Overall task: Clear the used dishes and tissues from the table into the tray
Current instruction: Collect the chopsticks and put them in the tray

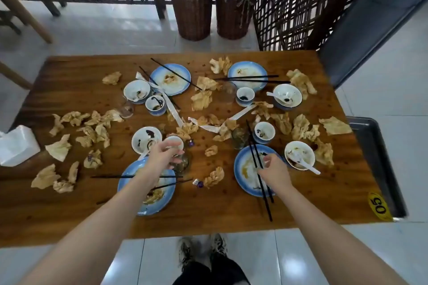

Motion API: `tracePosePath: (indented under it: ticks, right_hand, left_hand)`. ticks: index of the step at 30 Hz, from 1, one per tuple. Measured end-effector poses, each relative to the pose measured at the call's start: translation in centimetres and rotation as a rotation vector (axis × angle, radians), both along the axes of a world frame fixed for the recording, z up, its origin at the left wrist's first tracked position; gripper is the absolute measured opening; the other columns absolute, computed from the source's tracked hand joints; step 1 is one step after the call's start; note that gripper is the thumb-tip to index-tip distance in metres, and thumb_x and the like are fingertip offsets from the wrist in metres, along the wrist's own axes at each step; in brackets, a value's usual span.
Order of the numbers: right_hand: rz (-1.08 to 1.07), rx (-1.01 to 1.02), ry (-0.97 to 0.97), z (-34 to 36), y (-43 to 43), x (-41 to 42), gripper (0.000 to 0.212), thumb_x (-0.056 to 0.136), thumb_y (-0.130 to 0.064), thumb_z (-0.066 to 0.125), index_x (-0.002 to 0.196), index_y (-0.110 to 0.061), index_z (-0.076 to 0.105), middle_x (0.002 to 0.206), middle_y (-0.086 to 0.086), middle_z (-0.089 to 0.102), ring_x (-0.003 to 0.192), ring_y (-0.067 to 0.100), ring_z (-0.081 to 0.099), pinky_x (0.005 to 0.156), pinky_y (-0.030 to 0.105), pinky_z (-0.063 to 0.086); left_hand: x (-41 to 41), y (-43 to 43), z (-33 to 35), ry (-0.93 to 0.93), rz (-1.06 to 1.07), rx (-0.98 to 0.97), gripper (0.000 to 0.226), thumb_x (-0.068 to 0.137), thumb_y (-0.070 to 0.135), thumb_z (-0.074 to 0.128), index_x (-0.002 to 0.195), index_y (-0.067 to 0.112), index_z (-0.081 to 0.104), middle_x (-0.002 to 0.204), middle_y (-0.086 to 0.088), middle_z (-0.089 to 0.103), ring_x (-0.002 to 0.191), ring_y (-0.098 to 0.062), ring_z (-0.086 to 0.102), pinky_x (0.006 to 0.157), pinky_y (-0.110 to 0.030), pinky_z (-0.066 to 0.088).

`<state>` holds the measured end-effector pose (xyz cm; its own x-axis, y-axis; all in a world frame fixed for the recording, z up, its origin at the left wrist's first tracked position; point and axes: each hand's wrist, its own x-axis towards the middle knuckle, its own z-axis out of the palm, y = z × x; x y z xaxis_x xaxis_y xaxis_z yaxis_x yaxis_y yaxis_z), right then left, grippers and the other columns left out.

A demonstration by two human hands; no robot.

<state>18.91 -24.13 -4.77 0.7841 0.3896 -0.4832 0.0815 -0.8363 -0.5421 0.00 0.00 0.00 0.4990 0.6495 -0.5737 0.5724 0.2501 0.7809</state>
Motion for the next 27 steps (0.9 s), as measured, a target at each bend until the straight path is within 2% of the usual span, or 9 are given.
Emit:
tracePosePath:
  ticks: [3,8,12,14,16,20,24,27]
  right_hand:
    - [-0.024,-0.029,0.029,-1.0,0.7,-0.2,0.046,0.086,-0.017,0.067,0.126,-0.010,0.047,0.121,0.006,0.058,0.111,0.025,0.056,0.080,0.032,0.044]
    - [-0.016,-0.029,0.006,-2.3,1.5,-0.3,0.027,0.087,-0.007,0.061,0.112,-0.009,0.053,0.107,0.008,0.063,0.101,0.026,0.060,0.079,0.036,0.050]
    - [-0.052,0.027,-0.028,-2.0,1.7,-0.4,0.015,0.093,-0.007,0.053,0.108,-0.009,0.053,0.096,0.006,0.063,0.084,0.022,0.060,0.062,0.028,0.042]
    - [-0.053,0.072,-0.061,-1.3,1.7,-0.3,0.012,0.095,-0.011,0.050,0.107,-0.011,0.052,0.082,-0.002,0.058,0.068,0.013,0.056,0.051,0.025,0.037]
    - [-0.058,0.110,-0.108,-0.3,1.7,0.0,0.007,0.097,-0.016,0.049,0.104,-0.014,0.049,0.076,-0.008,0.053,0.061,0.009,0.053,0.046,0.025,0.033]
    - [-0.090,0.217,-0.203,2.1,2.4,0.8,0.011,0.097,-0.022,0.050,0.105,-0.015,0.050,0.084,-0.007,0.054,0.069,0.010,0.053,0.051,0.023,0.034]
    - [-0.083,0.301,-0.211,4.2,4.3,0.9,0.017,0.097,-0.030,0.050,0.098,-0.013,0.054,0.081,-0.001,0.058,0.071,0.016,0.056,0.053,0.026,0.035]
    - [-0.042,0.355,-0.207,5.1,6.2,0.2,0.019,0.096,-0.029,0.052,0.090,-0.012,0.055,0.074,-0.003,0.055,0.067,0.012,0.053,0.052,0.023,0.034]
  left_hand:
    - [0.3,0.2,-0.3,0.001,0.021,-0.008,0.018,0.092,0.014,0.056,0.107,0.021,0.064,0.091,0.000,0.071,0.075,-0.015,0.067,0.061,-0.025,0.045]
    - [0.5,0.3,-0.5,-0.017,0.062,-0.032,0.017,0.093,0.016,0.056,0.105,0.024,0.064,0.092,0.002,0.072,0.073,-0.012,0.069,0.063,-0.024,0.047]
    - [0.4,0.6,-0.5,-0.022,0.082,-0.045,0.020,0.091,0.017,0.059,0.108,0.023,0.065,0.096,0.000,0.072,0.083,-0.018,0.069,0.066,-0.026,0.046]
    - [0.2,0.8,-0.2,-0.030,0.106,-0.058,0.021,0.091,0.016,0.058,0.109,0.023,0.065,0.097,-0.001,0.072,0.087,-0.020,0.069,0.068,-0.027,0.047]
    - [0.0,1.0,0.3,-0.047,0.125,-0.057,0.020,0.092,0.015,0.056,0.108,0.022,0.065,0.096,-0.002,0.073,0.088,-0.021,0.069,0.068,-0.028,0.047]
    - [-1.0,1.4,1.5,-0.073,0.126,-0.044,0.019,0.093,0.015,0.053,0.107,0.021,0.065,0.093,-0.002,0.073,0.080,-0.018,0.068,0.063,-0.027,0.047]
    - [-2.8,2.2,2.1,-0.066,0.168,-0.031,0.016,0.095,0.018,0.054,0.105,0.023,0.065,0.093,0.000,0.072,0.080,-0.018,0.068,0.065,-0.028,0.049]
    - [-4.5,2.8,1.9,-0.048,0.214,-0.025,0.015,0.095,0.018,0.054,0.101,0.023,0.067,0.094,-0.002,0.072,0.075,-0.017,0.067,0.065,-0.029,0.050]
